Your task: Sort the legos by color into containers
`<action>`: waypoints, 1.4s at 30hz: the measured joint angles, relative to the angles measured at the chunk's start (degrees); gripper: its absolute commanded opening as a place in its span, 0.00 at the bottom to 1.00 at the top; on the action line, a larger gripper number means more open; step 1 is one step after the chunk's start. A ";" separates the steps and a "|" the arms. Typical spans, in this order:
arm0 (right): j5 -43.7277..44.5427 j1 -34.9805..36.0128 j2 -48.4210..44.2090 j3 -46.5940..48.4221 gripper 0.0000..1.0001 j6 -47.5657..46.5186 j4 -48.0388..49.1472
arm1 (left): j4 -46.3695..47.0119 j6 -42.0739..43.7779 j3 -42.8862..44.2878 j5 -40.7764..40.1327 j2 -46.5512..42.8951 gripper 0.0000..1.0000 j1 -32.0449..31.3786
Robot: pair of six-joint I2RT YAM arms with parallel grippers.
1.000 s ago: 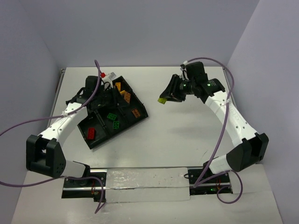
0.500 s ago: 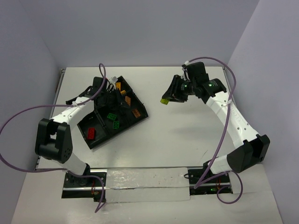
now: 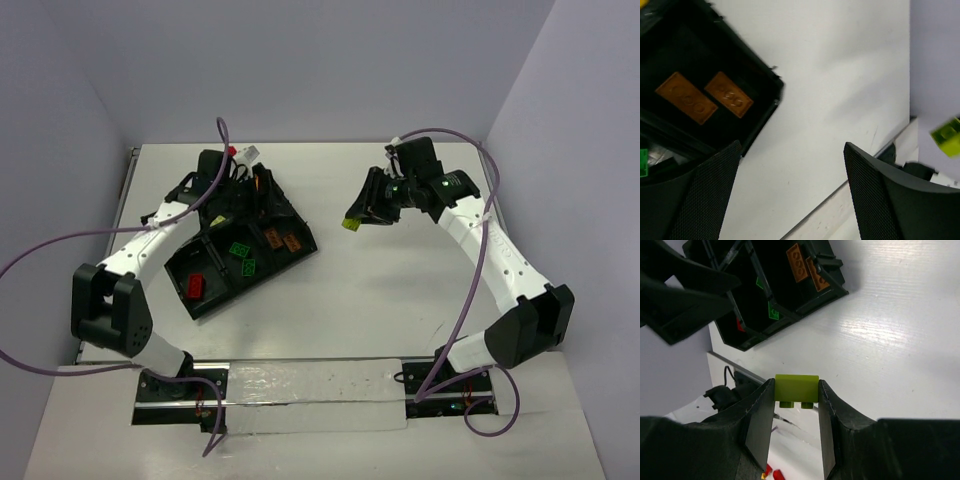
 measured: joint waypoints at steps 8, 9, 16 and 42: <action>-5.97 0.00 0.66 -1.45 0.21 1.90 2.81 | 6.42 5.67 -1.73 6.78 -7.43 0.91 -8.22; -7.12 0.00 0.66 -2.22 0.21 2.69 3.85 | 7.95 5.60 -2.32 7.09 -7.85 0.91 -8.98; -13.54 -0.01 0.04 -10.65 0.21 12.39 14.81 | 17.77 2.34 -7.57 7.90 -10.43 0.94 -10.25; -18.79 -0.09 -0.21 -12.15 0.21 23.48 26.73 | 20.97 1.06 -4.49 10.25 -6.02 0.65 -13.41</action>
